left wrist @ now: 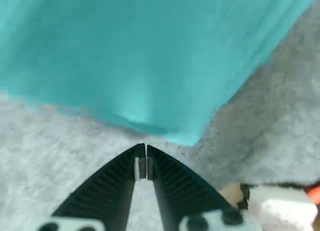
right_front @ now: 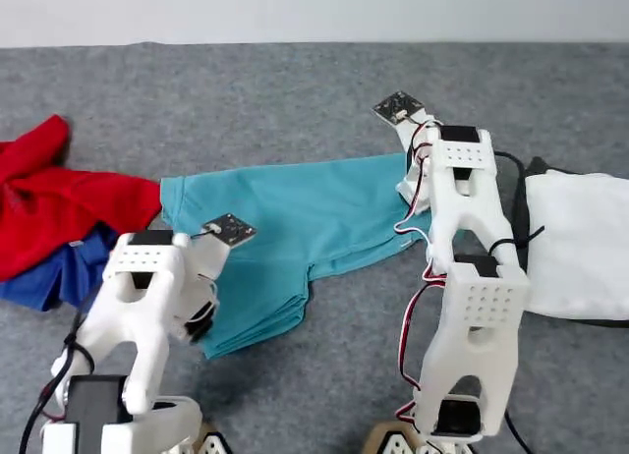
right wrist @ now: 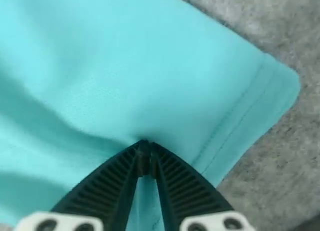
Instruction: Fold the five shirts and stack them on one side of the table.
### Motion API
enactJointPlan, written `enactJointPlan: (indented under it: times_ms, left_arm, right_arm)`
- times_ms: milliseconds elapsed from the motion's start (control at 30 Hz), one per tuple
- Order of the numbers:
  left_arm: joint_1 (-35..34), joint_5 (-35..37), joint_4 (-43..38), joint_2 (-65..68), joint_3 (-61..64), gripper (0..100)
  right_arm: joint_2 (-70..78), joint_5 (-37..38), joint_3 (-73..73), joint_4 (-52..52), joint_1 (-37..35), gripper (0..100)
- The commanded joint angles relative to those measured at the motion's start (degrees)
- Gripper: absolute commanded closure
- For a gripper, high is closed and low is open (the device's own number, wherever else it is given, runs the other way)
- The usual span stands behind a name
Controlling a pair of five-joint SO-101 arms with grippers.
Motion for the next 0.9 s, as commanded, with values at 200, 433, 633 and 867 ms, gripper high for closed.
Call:
enactJointPlan:
  times_ms: [200, 433, 633, 867]
  left_arm:
    - [-0.4, 2.9, 10.8, -1.7, -23.3, 99]
    - [8.4, 14.0, -3.7, 3.3, -24.4, 99]
    - [9.8, 15.7, -5.0, 22.3, -30.5, 99]
    - [10.1, 15.1, 1.1, 32.7, -36.7, 99]
  right_arm:
    - [-13.7, -0.4, -2.8, 7.0, 0.7, 98.0]
    - [-7.4, -0.6, -2.7, -6.5, 0.6, 98.0]
    - [0.0, -0.4, -2.7, -18.6, 0.3, 98.0]
    - [3.7, -0.2, -4.0, -26.0, 0.0, 98.0]
